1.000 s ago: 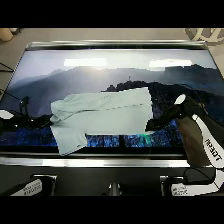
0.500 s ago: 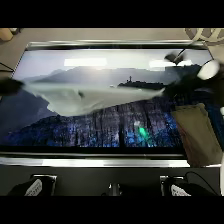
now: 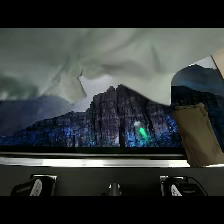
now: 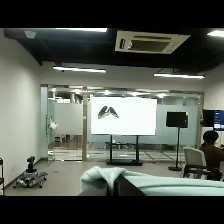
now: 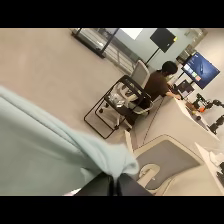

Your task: Fold the shirts.

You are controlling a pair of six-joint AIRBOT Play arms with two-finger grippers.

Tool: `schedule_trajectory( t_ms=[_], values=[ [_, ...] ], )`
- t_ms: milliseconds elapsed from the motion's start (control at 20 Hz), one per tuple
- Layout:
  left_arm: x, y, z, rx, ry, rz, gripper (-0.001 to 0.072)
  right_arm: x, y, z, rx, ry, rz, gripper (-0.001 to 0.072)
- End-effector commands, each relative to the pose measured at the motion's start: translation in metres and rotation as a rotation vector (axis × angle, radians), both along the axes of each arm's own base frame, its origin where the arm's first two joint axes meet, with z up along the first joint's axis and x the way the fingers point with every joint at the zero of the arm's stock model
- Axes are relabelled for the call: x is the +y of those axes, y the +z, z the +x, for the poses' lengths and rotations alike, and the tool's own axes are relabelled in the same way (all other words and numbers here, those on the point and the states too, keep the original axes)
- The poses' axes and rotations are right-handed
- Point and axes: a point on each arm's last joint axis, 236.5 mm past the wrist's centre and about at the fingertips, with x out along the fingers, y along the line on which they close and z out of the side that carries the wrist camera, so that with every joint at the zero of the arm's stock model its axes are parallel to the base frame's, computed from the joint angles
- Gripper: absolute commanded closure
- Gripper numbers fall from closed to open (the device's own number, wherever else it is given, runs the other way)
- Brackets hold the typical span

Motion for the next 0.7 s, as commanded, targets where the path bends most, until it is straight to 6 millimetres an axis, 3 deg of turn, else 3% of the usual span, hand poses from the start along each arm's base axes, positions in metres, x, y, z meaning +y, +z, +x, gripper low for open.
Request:
schedule_trajectory(
  t_ms=[0, 150, 300, 350, 450, 550, 650],
  values=[
    [0.004, -0.012, -0.011, 0.061, 0.045, 0.003, 0.0677, -0.004, -0.007, -0.026, 0.042, -0.018, 0.01, 0.0695],
    [0.006, -0.032, 0.006, 0.154, 0.034, 0.001, 0.0677, -0.004, -0.044, -0.008, 0.197, -0.02, 0.022, 0.0695],
    [0.014, -0.072, 0.047, 0.337, 0.015, -0.015, 0.0676, -0.005, -0.103, 0.028, 0.438, -0.023, 0.027, 0.0695],
    [0.018, -0.095, 0.067, 0.439, 0.002, -0.025, 0.0677, -0.004, -0.129, 0.045, 0.54, -0.023, 0.029, 0.0695],
    [0.029, -0.155, 0.111, 0.665, -0.029, -0.058, 0.0676, -0.001, -0.202, 0.079, 0.814, -0.012, 0.036, 0.0695],
    [0.034, -0.231, 0.155, 0.889, -0.1, -0.06, 0.0676, 0.005, -0.294, 0.111, 1.116, 0.008, 0.05, 0.0695],
    [0.039, -0.32, 0.192, 1.093, -0.148, -0.092, 0.0676, 0.009, -0.376, 0.143, 1.296, 0.02, 0.064, 0.0695]
  ],
)
